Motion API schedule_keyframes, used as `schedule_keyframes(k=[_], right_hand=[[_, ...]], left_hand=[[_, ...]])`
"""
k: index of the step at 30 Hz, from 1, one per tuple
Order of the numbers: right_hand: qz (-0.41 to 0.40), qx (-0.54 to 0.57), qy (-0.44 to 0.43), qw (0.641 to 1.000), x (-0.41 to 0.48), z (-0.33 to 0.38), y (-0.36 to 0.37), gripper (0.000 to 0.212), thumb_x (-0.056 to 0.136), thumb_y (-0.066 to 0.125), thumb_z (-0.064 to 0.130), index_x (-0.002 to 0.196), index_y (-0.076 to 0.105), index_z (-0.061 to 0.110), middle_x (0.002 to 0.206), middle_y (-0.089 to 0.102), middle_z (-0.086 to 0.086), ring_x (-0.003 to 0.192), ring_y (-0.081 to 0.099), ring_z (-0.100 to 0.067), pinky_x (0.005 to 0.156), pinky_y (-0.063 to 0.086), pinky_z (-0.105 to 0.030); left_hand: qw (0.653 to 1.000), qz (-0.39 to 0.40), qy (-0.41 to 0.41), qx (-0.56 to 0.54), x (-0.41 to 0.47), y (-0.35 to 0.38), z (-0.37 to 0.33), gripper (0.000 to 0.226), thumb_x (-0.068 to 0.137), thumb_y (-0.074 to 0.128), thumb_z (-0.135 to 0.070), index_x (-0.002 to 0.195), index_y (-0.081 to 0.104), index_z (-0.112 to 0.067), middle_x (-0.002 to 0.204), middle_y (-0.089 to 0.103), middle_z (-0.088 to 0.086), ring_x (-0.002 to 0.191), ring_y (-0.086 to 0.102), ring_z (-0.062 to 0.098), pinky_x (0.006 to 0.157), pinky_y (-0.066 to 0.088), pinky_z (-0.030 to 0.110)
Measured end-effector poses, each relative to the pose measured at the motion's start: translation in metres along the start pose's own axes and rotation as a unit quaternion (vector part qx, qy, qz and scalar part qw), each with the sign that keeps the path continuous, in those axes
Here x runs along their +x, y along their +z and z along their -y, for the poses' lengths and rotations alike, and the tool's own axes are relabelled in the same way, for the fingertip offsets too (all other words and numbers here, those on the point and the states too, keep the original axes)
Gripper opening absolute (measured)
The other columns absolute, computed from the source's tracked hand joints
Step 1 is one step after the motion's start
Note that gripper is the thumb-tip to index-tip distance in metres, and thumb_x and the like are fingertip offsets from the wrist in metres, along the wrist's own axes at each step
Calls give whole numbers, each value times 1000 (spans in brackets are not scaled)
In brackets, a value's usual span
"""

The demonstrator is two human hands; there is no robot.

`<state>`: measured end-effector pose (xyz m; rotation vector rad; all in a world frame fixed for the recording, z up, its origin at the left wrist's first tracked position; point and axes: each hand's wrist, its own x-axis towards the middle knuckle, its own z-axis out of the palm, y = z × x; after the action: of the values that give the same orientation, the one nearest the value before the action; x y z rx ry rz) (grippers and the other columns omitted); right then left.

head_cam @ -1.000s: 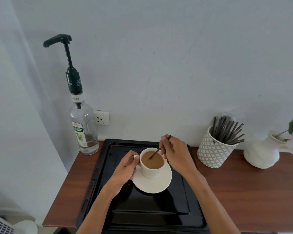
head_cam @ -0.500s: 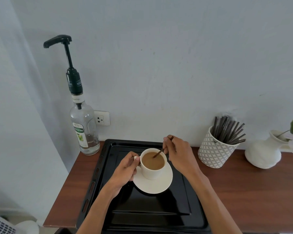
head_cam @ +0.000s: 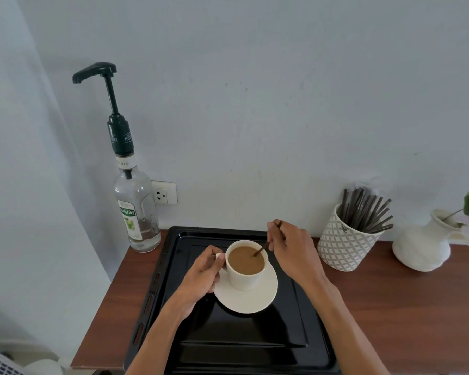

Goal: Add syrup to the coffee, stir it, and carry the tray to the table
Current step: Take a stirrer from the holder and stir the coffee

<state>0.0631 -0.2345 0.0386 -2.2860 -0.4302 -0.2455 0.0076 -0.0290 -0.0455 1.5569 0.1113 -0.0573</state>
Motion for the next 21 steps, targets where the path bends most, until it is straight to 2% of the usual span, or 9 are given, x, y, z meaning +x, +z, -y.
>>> schedule_keyframes(k=[2, 6, 8, 10, 13, 15, 16, 19, 21], right_hand=[[-3, -6, 6, 1000, 0, -3, -5, 43, 107, 45, 34, 75, 59, 9, 62, 65, -7, 62, 65, -25, 64, 55, -46], [76, 94, 23, 992, -4, 3, -2, 44, 107, 44, 37, 70, 60, 19, 68, 69, -8, 47, 53, -5, 56, 48, -24], [77, 107, 16, 991, -3, 6, 4, 42, 108, 46, 34, 72, 62, 19, 69, 70, -6, 47, 53, -3, 58, 49, -21], [51, 89, 9, 995, -1, 8, 4, 38, 108, 48, 31, 76, 63, 17, 69, 70, -5, 49, 57, -5, 61, 53, -27], [11, 13, -6, 1000, 0, 5, -2, 39, 108, 47, 30, 77, 62, 11, 66, 67, -3, 61, 64, -18, 66, 55, -41], [2, -7, 0, 1000, -2, 0, -8, 42, 107, 45, 31, 75, 60, 9, 63, 65, -6, 62, 63, -24, 65, 53, -44], [10, 3, 5, 1000, -5, -2, -10, 43, 107, 45, 32, 73, 59, 10, 62, 65, -8, 59, 62, -22, 63, 52, -41], [66, 74, 7, 995, -10, 1, -5, 43, 108, 44, 32, 70, 60, 18, 66, 67, -5, 51, 52, -3, 56, 43, -20], [68, 90, 0, 994, -10, 5, 2, 40, 108, 45, 28, 73, 61, 18, 67, 69, -4, 52, 52, -3, 58, 43, -19]], left_hand=[[1000, -3, -1, 1, 0, 0, 0, 23, 105, 46, -34, 96, 56, -15, 88, 57, 4, 52, 31, 7, 45, 28, 17], [1000, -3, -4, -3, 0, 1, 1, 23, 105, 47, -34, 91, 58, -18, 73, 53, -1, 51, 31, 7, 44, 28, 17], [1000, -5, -7, -2, 0, 1, 1, 24, 104, 47, -35, 90, 58, -20, 65, 50, -6, 49, 31, 6, 44, 28, 16], [1000, -4, -9, -2, -1, 1, 1, 24, 104, 46, -35, 91, 58, -19, 65, 51, -7, 49, 31, 6, 44, 28, 16], [1000, -5, -7, -6, -1, 1, -1, 24, 105, 47, -32, 94, 57, -14, 77, 55, 0, 50, 30, 7, 44, 26, 17], [1000, -5, -7, -11, -1, 2, -2, 23, 105, 47, -31, 93, 56, -13, 78, 56, -1, 50, 30, 7, 44, 26, 17], [1000, -5, -7, -13, -2, 2, -2, 23, 105, 47, -30, 93, 56, -14, 78, 57, -2, 50, 31, 7, 44, 27, 17], [1000, -7, -7, -13, -2, 3, -3, 23, 105, 46, -29, 93, 56, -13, 72, 55, -4, 50, 31, 7, 43, 26, 17], [1000, -5, -6, -13, -2, 3, -3, 23, 105, 46, -28, 94, 55, -11, 70, 52, -3, 49, 31, 7, 43, 26, 17]])
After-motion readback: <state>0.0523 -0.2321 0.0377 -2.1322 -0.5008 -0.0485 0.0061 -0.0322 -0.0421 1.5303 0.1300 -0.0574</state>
